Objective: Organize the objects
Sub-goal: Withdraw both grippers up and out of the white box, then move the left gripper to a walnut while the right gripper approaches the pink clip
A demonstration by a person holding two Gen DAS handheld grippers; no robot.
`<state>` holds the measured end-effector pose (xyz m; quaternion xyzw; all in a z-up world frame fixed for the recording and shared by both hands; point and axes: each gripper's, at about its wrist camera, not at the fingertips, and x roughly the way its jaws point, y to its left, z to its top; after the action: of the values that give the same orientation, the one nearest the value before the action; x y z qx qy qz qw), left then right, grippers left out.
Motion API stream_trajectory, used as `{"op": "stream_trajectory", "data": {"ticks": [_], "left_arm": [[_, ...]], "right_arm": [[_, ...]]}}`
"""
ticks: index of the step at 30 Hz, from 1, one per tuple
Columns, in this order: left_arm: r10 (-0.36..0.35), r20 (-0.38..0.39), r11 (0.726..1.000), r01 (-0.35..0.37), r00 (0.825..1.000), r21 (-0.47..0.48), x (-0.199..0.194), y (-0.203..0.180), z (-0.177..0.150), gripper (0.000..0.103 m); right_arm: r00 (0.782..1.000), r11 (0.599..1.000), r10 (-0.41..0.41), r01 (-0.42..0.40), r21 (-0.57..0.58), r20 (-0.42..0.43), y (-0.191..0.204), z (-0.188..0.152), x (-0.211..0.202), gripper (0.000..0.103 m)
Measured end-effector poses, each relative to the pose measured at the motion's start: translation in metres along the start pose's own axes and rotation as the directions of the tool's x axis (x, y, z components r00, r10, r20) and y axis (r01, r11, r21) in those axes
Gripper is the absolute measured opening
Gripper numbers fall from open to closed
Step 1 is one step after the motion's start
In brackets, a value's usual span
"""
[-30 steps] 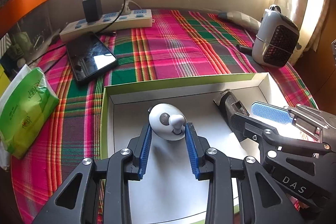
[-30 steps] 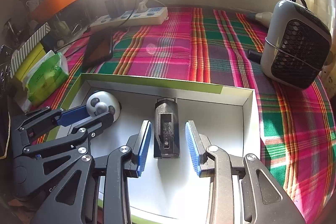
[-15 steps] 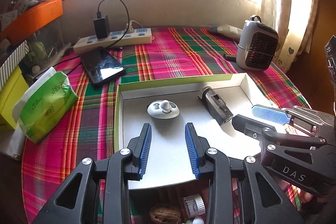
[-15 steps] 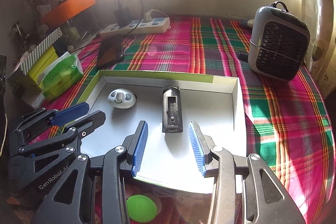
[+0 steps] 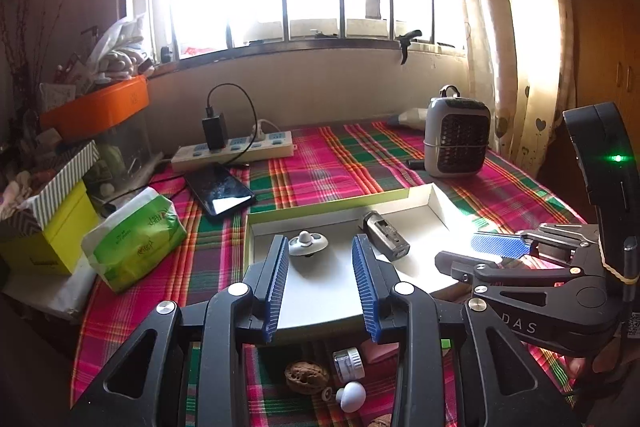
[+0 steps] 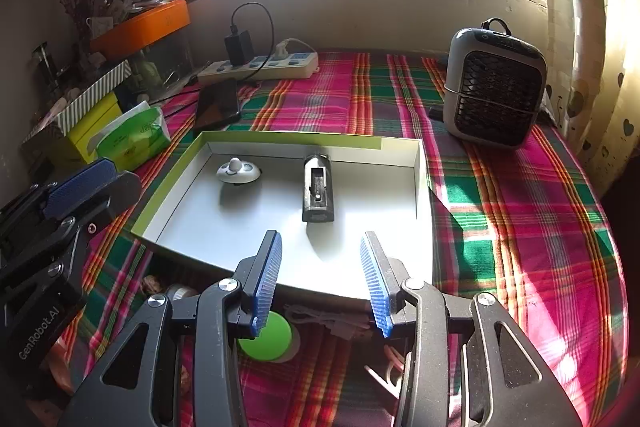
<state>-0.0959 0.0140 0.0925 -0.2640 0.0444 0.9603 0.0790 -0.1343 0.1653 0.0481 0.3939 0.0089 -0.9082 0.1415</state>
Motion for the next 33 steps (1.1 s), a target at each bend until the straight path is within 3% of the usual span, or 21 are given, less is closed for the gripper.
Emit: {"op": "stream_trajectory", "data": {"ticks": [5, 12, 25, 33], "left_arm": [[0.011, 0.033, 1.0, -0.012, 0.999, 0.017, -0.013, -0.005, -0.002, 0.031], [-0.001, 0.012, 1.0, 0.001, 1.0, 0.024, -0.015, -0.009, -0.012, 0.031], [-0.052, -0.075, 0.998, 0.049, 0.996, -0.035, -0.019, 0.005, -0.046, 0.031], [-0.111, -0.148, 0.993, 0.103, 0.983, -0.06, -0.019, 0.007, -0.072, 0.031]], "right_arm": [[1.0, 1.0, -0.003, 0.003, 0.003, 0.008, -0.001, -0.007, -0.006, 0.042], [1.0, 1.0, -0.009, 0.009, 0.007, 0.023, -0.001, -0.015, -0.014, 0.042], [0.998, 1.0, -0.026, 0.025, 0.012, 0.051, -0.004, -0.042, -0.037, 0.042], [0.996, 0.998, -0.054, 0.053, 0.017, 0.065, -0.015, -0.062, -0.05, 0.042]]}}
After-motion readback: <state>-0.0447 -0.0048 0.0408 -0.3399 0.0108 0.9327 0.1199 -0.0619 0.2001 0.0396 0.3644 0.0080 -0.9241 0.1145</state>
